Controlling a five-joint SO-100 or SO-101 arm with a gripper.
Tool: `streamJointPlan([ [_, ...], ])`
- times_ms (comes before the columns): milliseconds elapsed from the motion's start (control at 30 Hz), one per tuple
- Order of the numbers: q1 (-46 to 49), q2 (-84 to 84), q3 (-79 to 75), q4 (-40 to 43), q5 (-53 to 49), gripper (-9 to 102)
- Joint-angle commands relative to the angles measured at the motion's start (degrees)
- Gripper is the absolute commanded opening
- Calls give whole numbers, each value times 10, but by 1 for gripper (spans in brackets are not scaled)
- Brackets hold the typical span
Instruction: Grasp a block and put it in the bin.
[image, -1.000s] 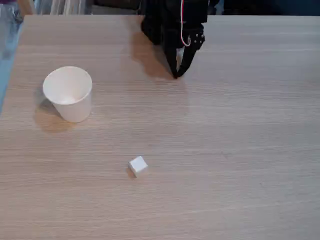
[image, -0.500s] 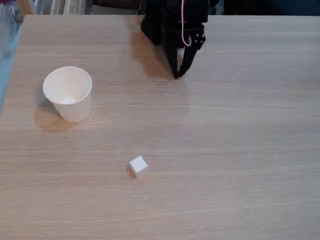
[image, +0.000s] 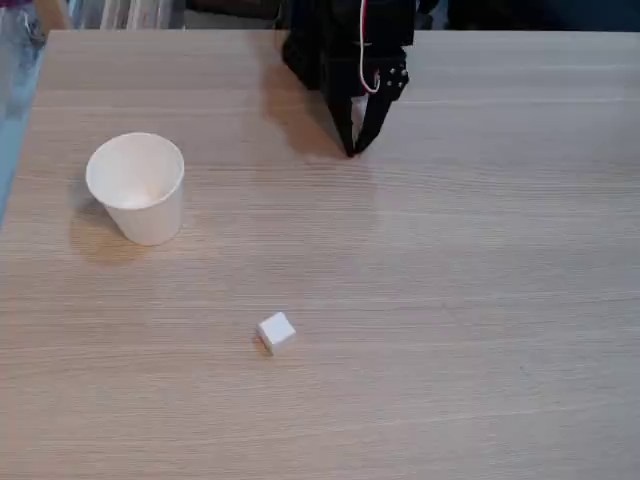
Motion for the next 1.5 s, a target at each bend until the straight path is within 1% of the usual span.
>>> streamJointPlan([
  [0,12,1,2,-4,3,0],
  [300,25,-4,-28,10,6,1],
  [533,22,-60,-80,18,6,0],
  [633,26,-91,-102,9,7,0],
  [767,34,-145,-148,-2,4,0],
  [1000,46,-287,-263,-40,5,0],
  [1267,77,-439,-383,-46,11,0],
  [1467,99,-517,-444,-54,47,0],
])
